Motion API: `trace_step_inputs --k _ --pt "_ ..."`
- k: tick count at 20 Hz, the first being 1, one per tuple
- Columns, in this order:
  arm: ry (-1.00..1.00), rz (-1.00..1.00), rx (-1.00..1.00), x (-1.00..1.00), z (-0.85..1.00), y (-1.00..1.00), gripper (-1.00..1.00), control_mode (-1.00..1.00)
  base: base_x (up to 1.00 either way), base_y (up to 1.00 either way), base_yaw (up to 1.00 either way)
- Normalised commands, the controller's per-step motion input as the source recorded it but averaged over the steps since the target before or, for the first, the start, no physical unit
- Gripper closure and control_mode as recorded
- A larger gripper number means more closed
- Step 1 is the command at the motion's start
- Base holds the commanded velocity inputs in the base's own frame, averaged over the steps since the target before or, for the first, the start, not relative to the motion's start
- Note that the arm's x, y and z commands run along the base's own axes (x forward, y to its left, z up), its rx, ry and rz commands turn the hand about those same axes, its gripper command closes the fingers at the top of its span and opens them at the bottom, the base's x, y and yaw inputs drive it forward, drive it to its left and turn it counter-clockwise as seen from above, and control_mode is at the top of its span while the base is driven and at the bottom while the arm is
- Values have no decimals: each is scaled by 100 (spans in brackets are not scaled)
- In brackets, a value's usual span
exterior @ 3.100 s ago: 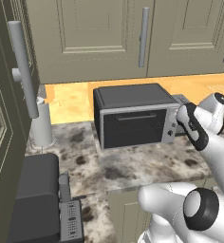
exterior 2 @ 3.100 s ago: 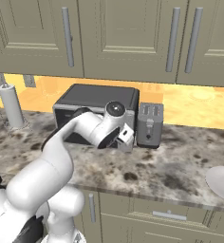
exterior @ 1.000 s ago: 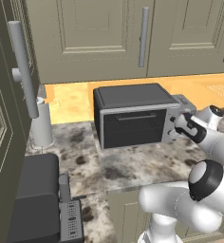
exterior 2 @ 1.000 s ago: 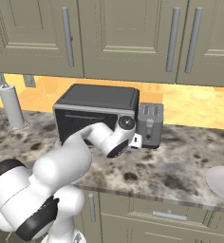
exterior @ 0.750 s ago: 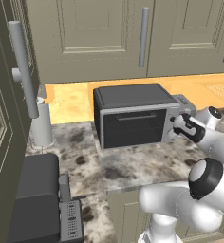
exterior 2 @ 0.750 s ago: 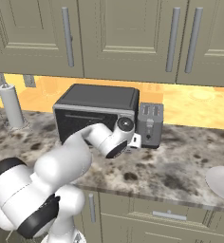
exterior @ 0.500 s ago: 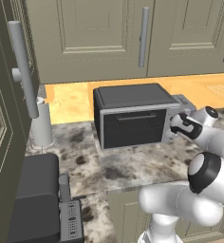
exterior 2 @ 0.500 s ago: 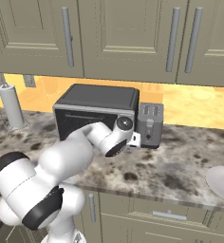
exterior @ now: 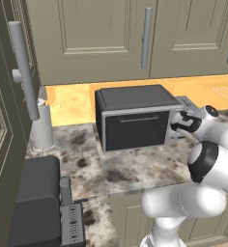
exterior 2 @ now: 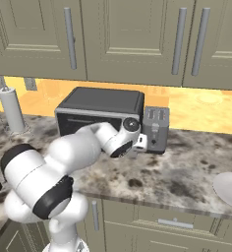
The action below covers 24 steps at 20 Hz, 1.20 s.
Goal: Pick up the bagel from the plate, place it on the toaster oven rack, close the door, and set the timer.
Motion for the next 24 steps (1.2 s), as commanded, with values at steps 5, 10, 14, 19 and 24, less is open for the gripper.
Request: trace_step_inputs --k 5,10,14,19,24 --pt "0 1 0 16 -1 -13 -100 -100 0 0 0" --pt "0 2 0 17 -4 -5 -100 -100 0 0 0" --pt "0 2 0 15 -20 -1 -100 -100 0 0 0" --pt "0 1 0 15 -23 0 -100 -100 0 0 0" --pt "0 1 0 20 -5 -2 -100 -100 0 0 0"
